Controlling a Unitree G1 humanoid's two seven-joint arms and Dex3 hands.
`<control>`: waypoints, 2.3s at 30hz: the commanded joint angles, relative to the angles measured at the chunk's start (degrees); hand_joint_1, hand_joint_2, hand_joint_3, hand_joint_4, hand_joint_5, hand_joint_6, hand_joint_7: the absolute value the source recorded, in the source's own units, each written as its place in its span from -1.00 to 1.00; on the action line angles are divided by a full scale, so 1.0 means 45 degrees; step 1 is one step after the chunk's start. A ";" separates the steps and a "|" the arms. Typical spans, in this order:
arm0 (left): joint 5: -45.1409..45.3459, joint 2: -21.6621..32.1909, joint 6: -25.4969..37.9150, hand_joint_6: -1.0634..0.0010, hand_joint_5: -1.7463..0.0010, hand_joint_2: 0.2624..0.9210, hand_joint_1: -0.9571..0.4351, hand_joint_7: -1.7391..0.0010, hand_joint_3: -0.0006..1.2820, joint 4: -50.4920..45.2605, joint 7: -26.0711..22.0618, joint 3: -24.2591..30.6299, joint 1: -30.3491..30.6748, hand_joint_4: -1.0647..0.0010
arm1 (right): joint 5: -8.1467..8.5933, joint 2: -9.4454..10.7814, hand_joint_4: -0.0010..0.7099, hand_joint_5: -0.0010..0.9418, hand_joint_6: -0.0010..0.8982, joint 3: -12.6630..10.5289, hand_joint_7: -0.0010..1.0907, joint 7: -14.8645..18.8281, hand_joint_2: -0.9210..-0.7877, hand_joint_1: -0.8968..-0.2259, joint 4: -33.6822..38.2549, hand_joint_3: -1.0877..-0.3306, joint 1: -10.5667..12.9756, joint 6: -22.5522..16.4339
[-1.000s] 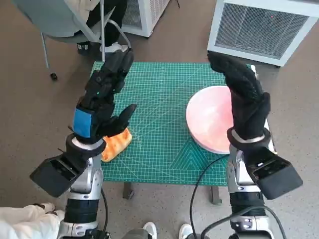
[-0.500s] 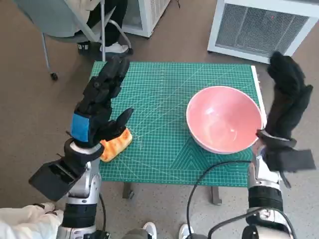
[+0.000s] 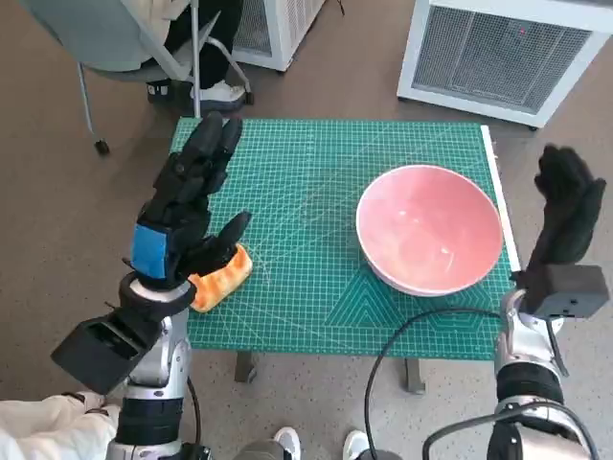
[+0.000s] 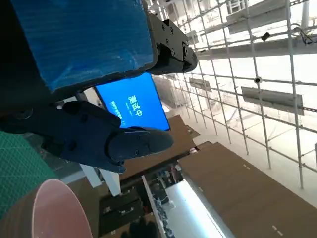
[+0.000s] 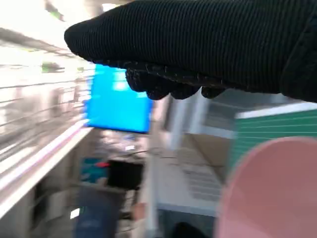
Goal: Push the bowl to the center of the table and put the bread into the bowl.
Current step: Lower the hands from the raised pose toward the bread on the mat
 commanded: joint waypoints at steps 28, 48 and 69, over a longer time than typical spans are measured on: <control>0.0019 0.0254 0.0244 0.25 1.00 1.00 -0.16 0.95 -0.45 -0.0315 0.0018 0.0174 0.0431 0.38 | 0.1628 0.2313 -0.20 -0.99 -0.94 -0.0640 0.22 0.1508 -1.00 0.33 0.1598 -0.38 -0.0535 0.3250; -0.0027 0.0353 0.0140 0.24 1.00 1.00 -0.15 0.97 -0.45 -0.0320 0.0022 0.0559 0.0677 0.38 | 0.1786 0.3264 -0.12 -0.96 -0.91 -0.0876 0.23 0.1363 -1.00 0.36 0.1780 -0.45 -0.2267 0.4625; 0.1094 0.0729 0.0116 0.22 1.00 1.00 -0.17 0.98 -0.45 -0.0524 0.0620 0.0969 0.1305 0.38 | 0.1043 0.3277 -0.18 -0.98 -0.89 -0.0403 0.21 0.1025 -1.00 0.44 0.1850 -0.36 -0.3395 0.5385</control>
